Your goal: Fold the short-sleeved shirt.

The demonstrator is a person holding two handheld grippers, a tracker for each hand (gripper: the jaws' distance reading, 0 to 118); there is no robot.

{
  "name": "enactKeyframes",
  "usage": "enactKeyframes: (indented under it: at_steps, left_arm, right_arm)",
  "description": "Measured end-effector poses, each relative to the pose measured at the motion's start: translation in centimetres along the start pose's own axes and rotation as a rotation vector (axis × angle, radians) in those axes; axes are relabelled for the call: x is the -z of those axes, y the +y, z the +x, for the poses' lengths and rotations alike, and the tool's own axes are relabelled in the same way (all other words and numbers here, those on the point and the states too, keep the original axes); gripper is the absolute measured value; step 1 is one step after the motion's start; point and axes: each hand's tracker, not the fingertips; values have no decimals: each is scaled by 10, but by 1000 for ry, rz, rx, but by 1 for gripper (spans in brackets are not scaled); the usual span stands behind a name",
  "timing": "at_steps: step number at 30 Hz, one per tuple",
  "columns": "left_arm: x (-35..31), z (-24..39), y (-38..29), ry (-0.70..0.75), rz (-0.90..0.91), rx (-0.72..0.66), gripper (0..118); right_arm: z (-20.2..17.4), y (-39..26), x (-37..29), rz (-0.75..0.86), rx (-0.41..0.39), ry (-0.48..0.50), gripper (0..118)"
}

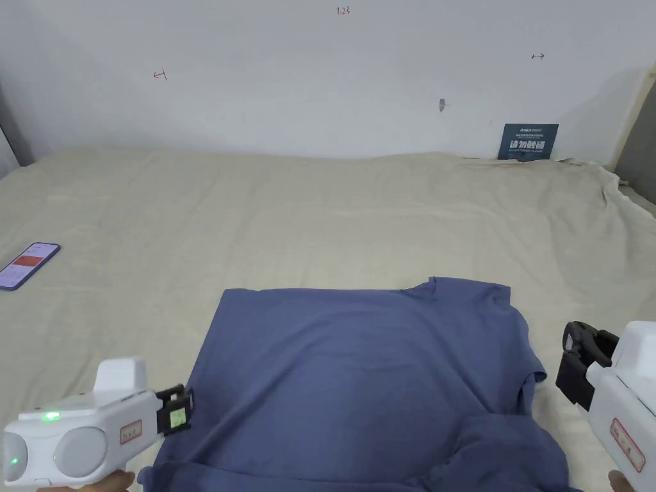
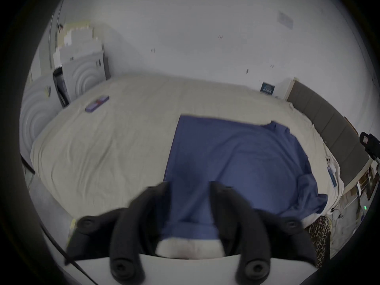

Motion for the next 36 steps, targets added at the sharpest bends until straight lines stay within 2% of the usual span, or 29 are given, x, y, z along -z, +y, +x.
enactKeyframes:
  at_steps: [1, 3, 6, 13, 15, 18, 19, 21, 22, 24, 26, 30, 31, 32, 33, 34, 35, 36]
  left_arm:
    - [5, -4, -6, 4, -31, -10, 73]
    - [15, -13, -19, 7, -83, -35, 91]
    - [26, -23, -36, 3, -131, -65, 92]
    - [56, -31, -61, 85, -224, -18, 90]
    - [63, -30, -64, 85, -237, -6, 79]
    - [73, -29, -68, 76, -257, -1, 24]
    - [73, -28, -68, 70, -268, 4, 14]
    - [68, -22, -68, 57, -253, 18, 11]
    - [67, -21, -67, 58, -242, 24, 3]
    - [66, -21, -65, 59, -242, 29, 0]
    - [60, -22, -62, 51, -218, 27, 0]
    - [44, -24, -50, 30, -171, 11, 0]
    - [40, -24, -47, 27, -157, 9, 0]
    - [37, -24, -44, 24, -146, 6, 0]
    - [34, -25, -42, 21, -139, 3, 0]
    - [31, -25, -39, 17, -131, -3, 0]
    - [29, -25, -38, 13, -121, -7, 0]
    - [27, -26, -37, 10, -116, -11, 0]
  right_arm:
    - [1, -1, 1, -7, 0, 1, 0]
    - [0, -5, 3, -21, -5, 2, 0]
    - [0, -9, 4, -37, -8, 1, 0]
    - [4, -21, 5, -70, 11, -10, 0]
    - [4, -23, 4, -80, 6, -15, 0]
    - [8, -27, 3, -93, 9, -21, 0]
    - [10, -27, 2, -97, 14, -24, 0]
    - [14, -29, 1, -103, 18, -32, 0]
    - [17, -31, 0, -108, 19, -36, 0]
    - [23, -35, 1, -132, 22, -43, 0]
    - [31, -44, 4, -177, 35, -40, 0]
    - [47, -77, 20, -370, 29, -33, 3]
    - [49, -89, 22, -379, 39, -36, 9]
    - [50, -98, 24, -398, 33, -48, 23]
    - [53, -107, 28, -437, 39, -38, 57]
    - [54, -117, 32, -485, 43, -41, 81]
    - [56, -125, 35, -523, 55, -39, 96]
    - [57, -133, 36, -520, 77, -50, 99]
